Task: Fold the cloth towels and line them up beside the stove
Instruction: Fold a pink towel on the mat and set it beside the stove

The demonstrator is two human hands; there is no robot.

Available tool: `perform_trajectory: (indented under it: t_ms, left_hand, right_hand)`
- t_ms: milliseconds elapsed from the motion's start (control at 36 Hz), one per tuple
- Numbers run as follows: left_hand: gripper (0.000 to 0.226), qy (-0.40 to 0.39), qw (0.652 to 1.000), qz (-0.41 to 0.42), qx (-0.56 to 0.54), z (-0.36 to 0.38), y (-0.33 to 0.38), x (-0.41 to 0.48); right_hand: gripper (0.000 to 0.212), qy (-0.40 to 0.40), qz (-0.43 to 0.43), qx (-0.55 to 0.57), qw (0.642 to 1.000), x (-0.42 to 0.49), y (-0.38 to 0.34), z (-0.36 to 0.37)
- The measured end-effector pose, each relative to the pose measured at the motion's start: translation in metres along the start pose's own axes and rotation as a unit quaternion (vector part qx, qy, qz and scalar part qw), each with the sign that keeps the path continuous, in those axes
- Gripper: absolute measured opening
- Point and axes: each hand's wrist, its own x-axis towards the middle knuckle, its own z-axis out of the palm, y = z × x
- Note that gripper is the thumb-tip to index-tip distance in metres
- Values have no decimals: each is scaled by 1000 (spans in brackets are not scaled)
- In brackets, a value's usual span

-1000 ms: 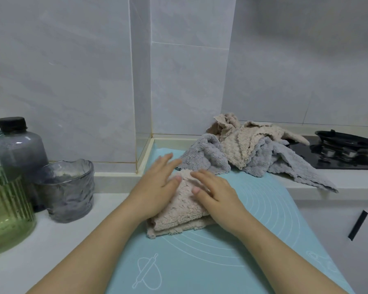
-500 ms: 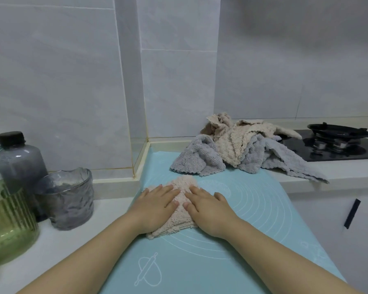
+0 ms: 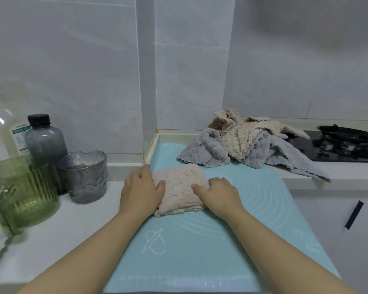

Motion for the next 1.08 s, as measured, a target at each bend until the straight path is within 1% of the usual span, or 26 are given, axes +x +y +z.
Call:
perform_trajectory:
  t_ms: [83,139,194,250,306,444,556,583,611,639,694,722,750,778,806,861,917,1000,1083]
  left_hand:
    - [62,-36,999,9,19,0,1,4]
    - [71,-66,998,16,20,-3,1,8]
    - [83,-98,995,12,-2,-6,2,10]
    - [89,-116,993,8,-35,-9,3,9]
    - [88,-123,989,5,-82,-9,4,6]
    - [78,-97,982,-27,-158,-7,18,-3]
    - [78,-100,962,-63,-247,-16,36,2]
    - [79,-101,950,-84,-282,-21,43,4]
    - [79,-105,931,-117,-328,-26,50,7]
    - [80,-112,903,-157,-383,-30,58,9]
    - [82,-138,829,-242,-485,-37,74,13]
    - [83,-162,791,-272,-523,-38,82,14]
    - [81,-188,761,-287,-551,-38,90,15]
    - [77,-217,741,-289,-566,-38,100,15]
    - [72,-244,732,-284,-568,-39,111,14]
    - [58,-287,727,-268,-563,-36,135,10]
    - [47,-313,724,-253,-561,-28,158,5]
    - [29,-351,736,-216,-537,-10,195,-4]
    - [24,-398,728,-187,-526,11,239,-15]
  right_hand:
    - [36,-4,-21,31,999,2,3,-1]
    - [29,5,-37,70,997,4,4,-1]
    - [30,3,-44,97,994,6,5,-2]
    - [33,-4,-52,118,992,6,5,-3]
    - [35,-16,-44,152,987,5,4,-4]
    - [39,-32,6,231,972,-1,1,-12]
    - [41,-54,51,296,952,-6,-5,-28]
    - [42,-51,65,311,947,-8,-5,-34]
    - [43,-42,77,319,944,-9,-5,-41]
    - [44,-32,89,332,939,-10,-4,-50]
    - [45,-11,122,381,916,-14,1,-69]
    - [46,-1,140,409,902,-15,4,-80]
    - [45,9,158,431,888,-18,8,-89]
    - [45,20,174,447,877,-21,13,-98]
    - [45,28,188,460,867,-25,18,-108]
    - [46,40,217,482,848,-34,31,-127]
    - [45,57,246,506,825,-44,47,-144]
    - [44,87,281,529,796,-58,75,-166]
    - [43,119,302,543,774,-68,109,-187]
